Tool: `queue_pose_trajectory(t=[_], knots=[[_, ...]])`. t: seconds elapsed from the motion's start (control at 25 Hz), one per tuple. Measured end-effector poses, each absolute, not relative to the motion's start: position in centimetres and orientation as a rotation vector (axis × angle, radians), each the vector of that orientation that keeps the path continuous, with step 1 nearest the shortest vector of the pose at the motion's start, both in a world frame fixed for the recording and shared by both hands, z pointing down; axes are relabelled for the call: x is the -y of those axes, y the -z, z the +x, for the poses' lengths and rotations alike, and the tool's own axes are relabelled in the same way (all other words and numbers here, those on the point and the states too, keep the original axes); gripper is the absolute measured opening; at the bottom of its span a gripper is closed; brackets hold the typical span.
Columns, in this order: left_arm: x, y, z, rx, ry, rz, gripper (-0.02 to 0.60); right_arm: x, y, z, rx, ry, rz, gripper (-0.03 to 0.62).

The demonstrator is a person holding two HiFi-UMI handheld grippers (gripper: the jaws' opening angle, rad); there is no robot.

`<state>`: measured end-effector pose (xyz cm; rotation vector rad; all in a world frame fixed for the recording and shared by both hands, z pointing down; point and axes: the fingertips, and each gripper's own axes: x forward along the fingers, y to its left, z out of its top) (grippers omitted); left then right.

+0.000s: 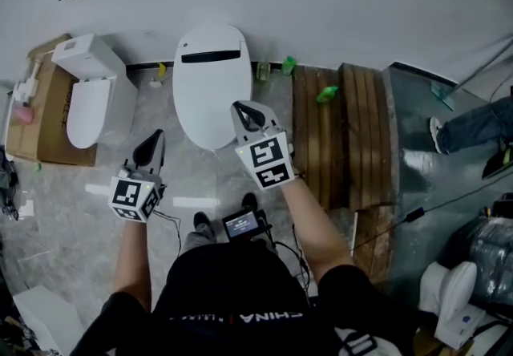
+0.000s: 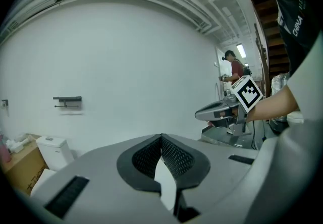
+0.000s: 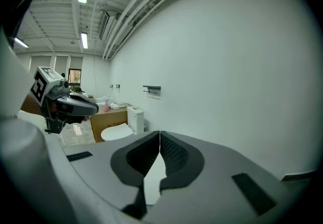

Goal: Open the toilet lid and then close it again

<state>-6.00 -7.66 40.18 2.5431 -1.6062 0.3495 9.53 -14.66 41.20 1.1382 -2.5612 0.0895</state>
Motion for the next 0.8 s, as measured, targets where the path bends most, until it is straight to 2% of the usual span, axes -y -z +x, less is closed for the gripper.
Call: queue_pose_trajectory(t=[0.4, 0.8], knots=[[-1.1, -38.4, -7.6, 1.485, -0.329, 2.722, 0.009, 6.0, -39.3, 8.0, 2.594, -0.21, 1.288, 0.014], [-15.5, -38.4, -12.5, 1.316, -0.267, 2.809, 0.009, -10.0, -39.7, 2.9, 2.495, -0.235, 1.361, 0.014]])
